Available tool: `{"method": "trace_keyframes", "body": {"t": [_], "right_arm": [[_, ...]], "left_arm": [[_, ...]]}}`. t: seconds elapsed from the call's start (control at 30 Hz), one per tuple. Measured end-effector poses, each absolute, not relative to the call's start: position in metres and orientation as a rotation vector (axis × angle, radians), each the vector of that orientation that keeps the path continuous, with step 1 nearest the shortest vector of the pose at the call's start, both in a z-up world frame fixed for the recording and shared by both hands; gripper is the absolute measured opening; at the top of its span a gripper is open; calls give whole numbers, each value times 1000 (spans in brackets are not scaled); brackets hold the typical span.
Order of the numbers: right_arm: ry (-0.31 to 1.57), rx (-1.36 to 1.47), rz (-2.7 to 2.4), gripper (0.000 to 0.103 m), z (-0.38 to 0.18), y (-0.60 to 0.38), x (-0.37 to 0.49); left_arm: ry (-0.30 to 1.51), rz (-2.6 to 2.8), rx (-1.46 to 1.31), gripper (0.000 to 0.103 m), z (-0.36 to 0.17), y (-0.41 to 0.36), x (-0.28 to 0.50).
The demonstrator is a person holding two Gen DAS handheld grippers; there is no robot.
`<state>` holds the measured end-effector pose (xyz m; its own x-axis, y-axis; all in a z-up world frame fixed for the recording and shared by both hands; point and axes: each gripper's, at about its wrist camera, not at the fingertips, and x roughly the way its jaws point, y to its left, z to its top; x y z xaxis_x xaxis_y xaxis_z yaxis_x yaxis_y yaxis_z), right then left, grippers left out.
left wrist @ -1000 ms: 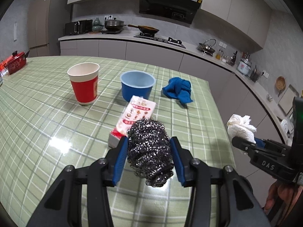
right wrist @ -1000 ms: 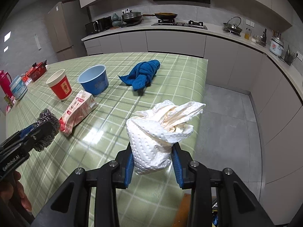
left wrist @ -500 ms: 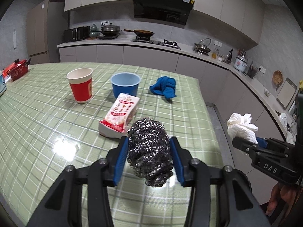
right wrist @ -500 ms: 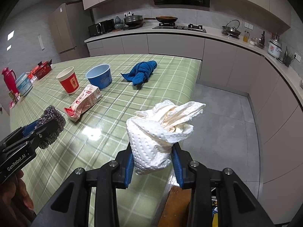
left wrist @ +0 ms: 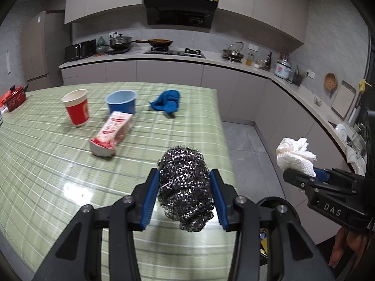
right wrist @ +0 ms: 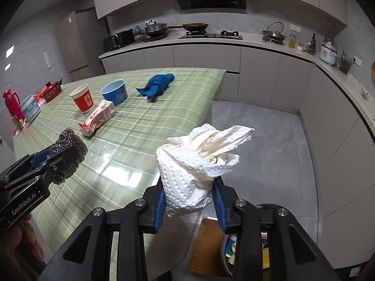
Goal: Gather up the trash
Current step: 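Carry the steel wool and paper towel over the black bin and release both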
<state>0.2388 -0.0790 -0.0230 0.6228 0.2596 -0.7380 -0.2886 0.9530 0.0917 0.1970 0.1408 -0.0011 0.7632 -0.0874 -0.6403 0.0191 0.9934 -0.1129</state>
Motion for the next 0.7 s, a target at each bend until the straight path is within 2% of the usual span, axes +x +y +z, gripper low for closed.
{"method": "trace_keyframes", "body": {"t": [0.37, 0.7], "right_arm": [[850, -23, 231, 38, -26, -159, 207], [895, 0, 150, 38, -47, -230, 185]], "left_arm": [[705, -144, -80, 45, -6, 64, 180], [756, -239, -47, 45, -31, -17, 170]]}}
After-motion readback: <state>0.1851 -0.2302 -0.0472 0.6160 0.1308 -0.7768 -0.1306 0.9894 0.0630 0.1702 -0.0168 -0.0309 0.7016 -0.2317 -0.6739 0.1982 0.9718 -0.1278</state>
